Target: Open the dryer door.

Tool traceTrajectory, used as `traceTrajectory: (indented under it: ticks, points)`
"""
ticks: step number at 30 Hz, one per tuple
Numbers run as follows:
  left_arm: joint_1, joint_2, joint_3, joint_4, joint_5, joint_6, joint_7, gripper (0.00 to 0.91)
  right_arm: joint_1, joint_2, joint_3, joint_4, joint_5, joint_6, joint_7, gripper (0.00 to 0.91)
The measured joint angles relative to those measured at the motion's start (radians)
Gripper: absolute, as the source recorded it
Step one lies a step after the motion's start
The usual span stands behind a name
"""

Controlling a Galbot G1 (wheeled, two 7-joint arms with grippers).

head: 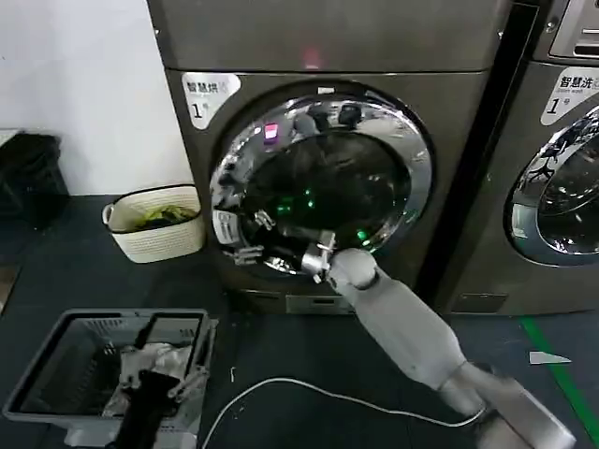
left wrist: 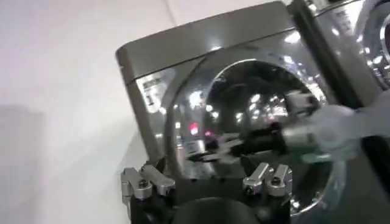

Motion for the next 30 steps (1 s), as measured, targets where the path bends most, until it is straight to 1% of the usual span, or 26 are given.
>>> traceTrajectory:
  ticks: [6,11,13,16,21,24,30]
  points:
    - [-0.018,0.004,-0.063,-0.005,-0.035,0.028,0.002,0.907,-0.018,-0.045,0.013,0.043,0.1,-0.021,-0.133,0.907]
    - [-0.027,0.011,-0.075,-0.003,-0.032,0.033,0.003,0.907,-0.038,-0.083,0.042,0.082,0.147,-0.043,-0.252,0.907]
    - [-0.035,0.014,-0.078,-0.001,-0.034,0.04,0.004,0.907,-0.053,-0.105,0.058,0.104,0.164,-0.059,-0.308,0.907]
    - [-0.053,0.022,-0.087,-0.001,-0.048,0.061,0.013,0.907,-0.071,-0.135,0.076,0.14,0.171,-0.075,-0.377,0.907]
    - [-0.087,0.045,-0.102,0.005,-0.089,0.098,0.039,0.907,-0.113,-0.194,0.117,0.211,0.164,-0.074,-0.483,0.907]
    - [-0.11,0.063,-0.102,0.016,-0.105,0.113,0.049,0.907,-0.145,-0.231,0.154,0.257,0.149,-0.066,-0.522,0.907]
    - [-0.152,0.1,-0.079,0.037,-0.108,0.127,0.066,0.907,-0.236,-0.303,0.262,0.342,0.137,-0.058,-0.549,0.907]
